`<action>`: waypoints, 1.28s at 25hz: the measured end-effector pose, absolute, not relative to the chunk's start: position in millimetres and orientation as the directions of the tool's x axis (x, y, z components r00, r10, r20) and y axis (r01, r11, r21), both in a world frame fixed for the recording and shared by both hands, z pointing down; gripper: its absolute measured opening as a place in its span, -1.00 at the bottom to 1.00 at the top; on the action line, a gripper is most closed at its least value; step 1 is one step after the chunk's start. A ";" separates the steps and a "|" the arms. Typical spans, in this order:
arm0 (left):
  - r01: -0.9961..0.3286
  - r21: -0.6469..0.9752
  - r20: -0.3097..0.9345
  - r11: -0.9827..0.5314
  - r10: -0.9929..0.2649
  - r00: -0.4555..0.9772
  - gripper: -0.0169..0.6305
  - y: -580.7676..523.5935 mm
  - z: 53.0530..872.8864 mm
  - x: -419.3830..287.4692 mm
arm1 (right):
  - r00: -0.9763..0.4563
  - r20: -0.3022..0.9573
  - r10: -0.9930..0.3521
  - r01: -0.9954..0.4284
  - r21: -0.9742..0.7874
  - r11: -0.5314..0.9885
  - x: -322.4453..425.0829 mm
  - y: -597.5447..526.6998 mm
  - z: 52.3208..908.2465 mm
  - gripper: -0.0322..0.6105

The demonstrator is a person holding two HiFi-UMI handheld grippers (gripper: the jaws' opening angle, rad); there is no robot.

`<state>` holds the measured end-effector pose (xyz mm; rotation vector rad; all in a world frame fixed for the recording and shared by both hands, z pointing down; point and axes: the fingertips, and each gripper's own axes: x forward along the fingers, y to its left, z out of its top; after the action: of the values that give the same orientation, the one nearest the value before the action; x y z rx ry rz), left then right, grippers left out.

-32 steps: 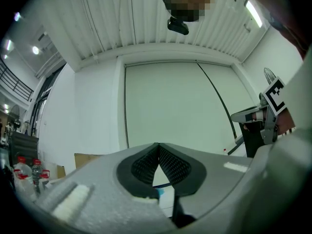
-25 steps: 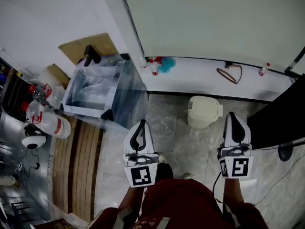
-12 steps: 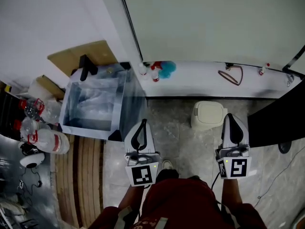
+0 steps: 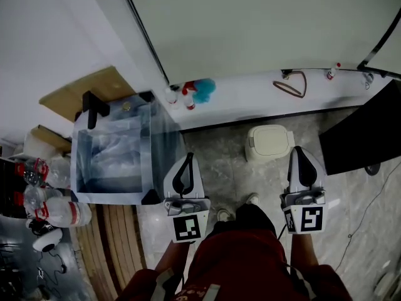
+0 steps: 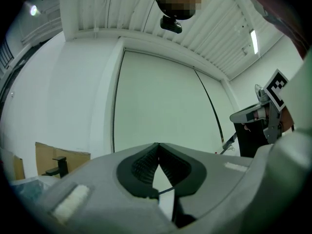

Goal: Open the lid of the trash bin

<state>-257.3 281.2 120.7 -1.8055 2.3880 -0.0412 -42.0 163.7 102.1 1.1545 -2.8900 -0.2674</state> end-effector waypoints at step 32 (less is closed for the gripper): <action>-0.979 -0.203 -0.015 -0.019 -1.000 0.022 -0.93 25.5 136.2 -140.8 | -0.471 -0.006 -0.882 -0.882 0.014 0.471 102.1 -32.0 140.7 -0.89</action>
<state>-140.8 25.5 136.2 -2.1278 2.0839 -0.1979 102.1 -32.0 140.7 1.6149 -2.6917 -0.0236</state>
